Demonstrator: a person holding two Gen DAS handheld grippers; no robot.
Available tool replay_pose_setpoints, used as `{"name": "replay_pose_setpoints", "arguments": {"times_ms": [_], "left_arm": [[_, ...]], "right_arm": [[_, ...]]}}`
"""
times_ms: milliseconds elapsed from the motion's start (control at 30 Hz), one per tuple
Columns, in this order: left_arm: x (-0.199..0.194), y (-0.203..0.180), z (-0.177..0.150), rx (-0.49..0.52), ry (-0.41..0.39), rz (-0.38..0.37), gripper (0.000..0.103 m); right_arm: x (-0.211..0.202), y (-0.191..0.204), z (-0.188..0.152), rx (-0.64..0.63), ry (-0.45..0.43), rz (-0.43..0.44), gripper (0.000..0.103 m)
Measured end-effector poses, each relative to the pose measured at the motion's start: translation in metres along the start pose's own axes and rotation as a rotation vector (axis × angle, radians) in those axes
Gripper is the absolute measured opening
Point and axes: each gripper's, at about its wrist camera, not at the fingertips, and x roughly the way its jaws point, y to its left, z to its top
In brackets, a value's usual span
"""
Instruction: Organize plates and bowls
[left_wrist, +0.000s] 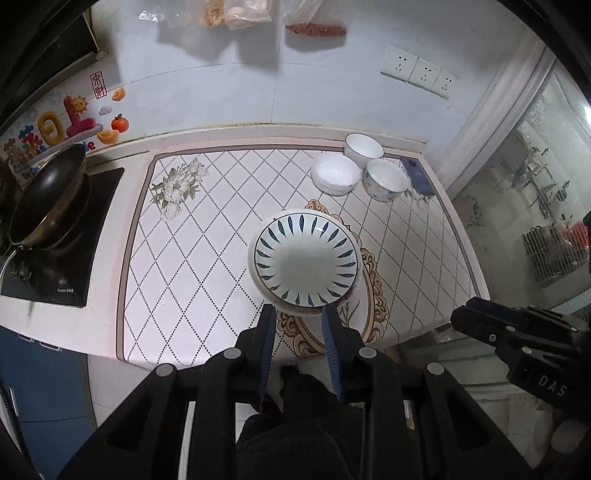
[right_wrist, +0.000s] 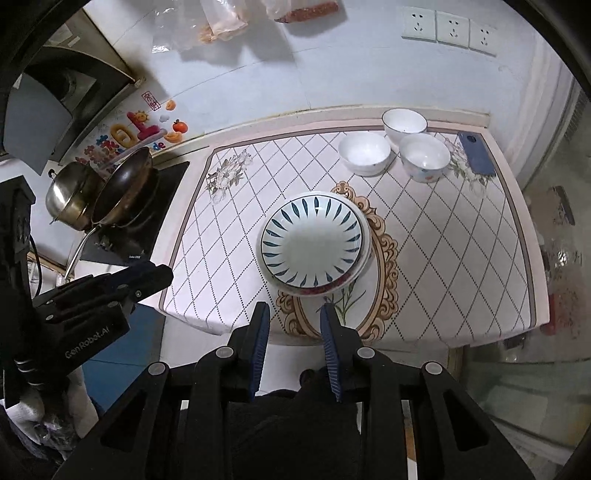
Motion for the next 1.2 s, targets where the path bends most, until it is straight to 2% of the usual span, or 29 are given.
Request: {"name": "replay_pose_setpoints", "arguments": {"times_ms": [67, 100, 133, 200, 233, 267, 367, 533, 667, 700, 800, 933, 1033, 1200], "left_arm": [[0.002, -0.003, 0.006, -0.004, -0.014, 0.009, 0.024], [0.004, -0.005, 0.011, -0.006, -0.022, 0.013, 0.024], [0.008, -0.006, 0.019, -0.011, -0.031, 0.018, 0.024], [0.017, -0.007, 0.034, -0.026, -0.039, 0.023, 0.032], [0.024, -0.006, 0.045, -0.04, -0.049, 0.023, 0.039], [0.034, -0.005, 0.057, -0.052, -0.06, 0.033, 0.041], [0.066, -0.002, 0.091, -0.092, -0.048, 0.049, 0.041], [0.148, 0.004, 0.156, -0.17, 0.04, 0.045, 0.041], [0.215, 0.007, 0.193, -0.231, 0.136, 0.016, 0.041], [0.23, 0.008, 0.199, -0.25, 0.158, 0.007, 0.041], [0.272, 0.008, 0.211, -0.293, 0.225, -0.013, 0.041], [0.32, 0.007, 0.215, -0.344, 0.303, -0.035, 0.041], [0.345, 0.006, 0.212, -0.378, 0.351, -0.053, 0.041], [0.368, 0.006, 0.205, -0.423, 0.395, -0.08, 0.041]], "right_arm": [[0.0, -0.007, 0.0, 0.019, -0.002, 0.021, 0.031], [0.001, -0.012, 0.003, 0.03, -0.001, 0.03, 0.034], [0.002, -0.018, 0.008, 0.04, -0.003, 0.038, 0.039], [0.005, -0.03, 0.02, 0.053, -0.014, 0.041, 0.051], [0.008, -0.038, 0.03, 0.058, -0.025, 0.039, 0.052], [0.011, -0.045, 0.038, 0.063, -0.032, 0.039, 0.052], [0.03, -0.073, 0.074, 0.1, -0.047, 0.042, 0.052], [0.087, -0.131, 0.146, 0.187, -0.02, 0.068, 0.052], [0.145, -0.175, 0.21, 0.256, 0.07, 0.139, 0.052], [0.153, -0.181, 0.223, 0.251, 0.081, 0.135, 0.052], [0.197, -0.199, 0.28, 0.184, 0.126, 0.087, 0.052], [0.254, -0.212, 0.331, 0.107, 0.227, 0.043, 0.05], [0.291, -0.214, 0.349, 0.055, 0.301, 0.022, 0.044], [0.336, -0.213, 0.355, -0.012, 0.396, -0.002, 0.034]]}}
